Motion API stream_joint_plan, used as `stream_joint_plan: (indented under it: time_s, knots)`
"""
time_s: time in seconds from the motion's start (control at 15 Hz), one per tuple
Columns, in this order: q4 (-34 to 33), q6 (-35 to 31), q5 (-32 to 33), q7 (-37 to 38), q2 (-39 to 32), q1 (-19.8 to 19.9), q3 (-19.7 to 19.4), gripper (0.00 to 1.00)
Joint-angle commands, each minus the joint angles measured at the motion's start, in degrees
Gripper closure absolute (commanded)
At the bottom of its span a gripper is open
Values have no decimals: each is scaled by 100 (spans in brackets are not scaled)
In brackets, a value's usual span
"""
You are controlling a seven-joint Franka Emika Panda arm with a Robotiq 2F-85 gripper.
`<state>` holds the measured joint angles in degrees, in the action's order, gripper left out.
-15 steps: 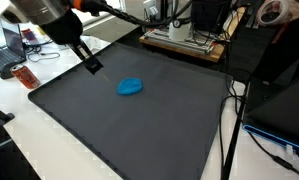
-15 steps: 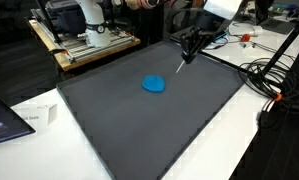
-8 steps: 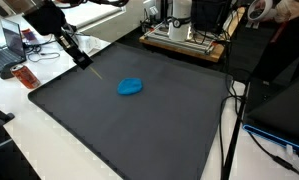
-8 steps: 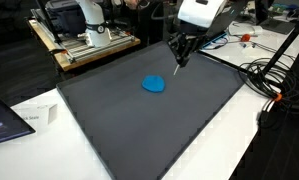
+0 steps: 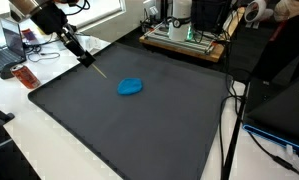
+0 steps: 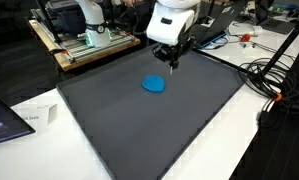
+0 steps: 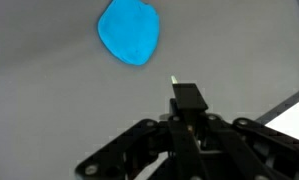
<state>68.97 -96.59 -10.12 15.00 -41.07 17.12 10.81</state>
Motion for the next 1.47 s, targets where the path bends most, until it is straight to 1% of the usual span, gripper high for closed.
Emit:
stream_joint_plan:
  time_s: [0.0, 0.2, 0.47, 0.6, 0.93, 1.2, 1.4]
  knots:
    - [743, 12, -614, -256, 468, -207, -530, 97]
    - [1047, 24, -738, -237, 591, -358, -805, 97]
    - [1503, -49, -947, -329, 756, -414, -1000, 97]
    - [1755, -111, -1118, -413, 866, -370, -1068, 97]
    - [2517, -593, -1780, -859, 1305, -174, -1253, 97]
    - [3078, -1009, -2294, -1306, 1649, -18, -1374, 97]
    - [3508, -1267, -2546, -1677, 1877, 31, -1469, 97]
